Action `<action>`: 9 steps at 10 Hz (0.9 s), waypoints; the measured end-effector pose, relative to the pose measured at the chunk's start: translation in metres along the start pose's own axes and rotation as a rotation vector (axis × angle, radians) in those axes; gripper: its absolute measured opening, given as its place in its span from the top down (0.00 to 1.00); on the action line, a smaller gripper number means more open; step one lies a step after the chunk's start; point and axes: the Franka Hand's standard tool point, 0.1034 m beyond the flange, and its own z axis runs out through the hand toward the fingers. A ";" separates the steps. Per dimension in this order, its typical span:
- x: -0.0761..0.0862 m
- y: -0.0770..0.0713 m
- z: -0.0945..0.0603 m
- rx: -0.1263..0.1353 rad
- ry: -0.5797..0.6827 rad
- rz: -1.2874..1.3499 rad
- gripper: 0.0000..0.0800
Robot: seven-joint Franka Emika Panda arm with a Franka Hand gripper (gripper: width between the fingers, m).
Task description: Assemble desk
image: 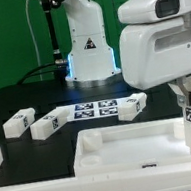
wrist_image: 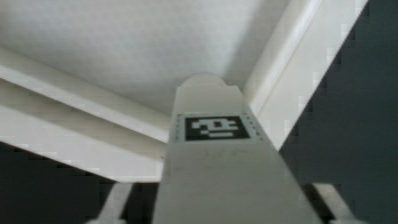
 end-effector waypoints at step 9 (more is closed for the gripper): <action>-0.001 0.000 0.001 0.016 0.007 0.693 0.64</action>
Offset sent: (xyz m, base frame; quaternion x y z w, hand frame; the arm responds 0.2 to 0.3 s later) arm -0.0174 -0.0032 -0.0025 0.0226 -0.0115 0.3260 0.9450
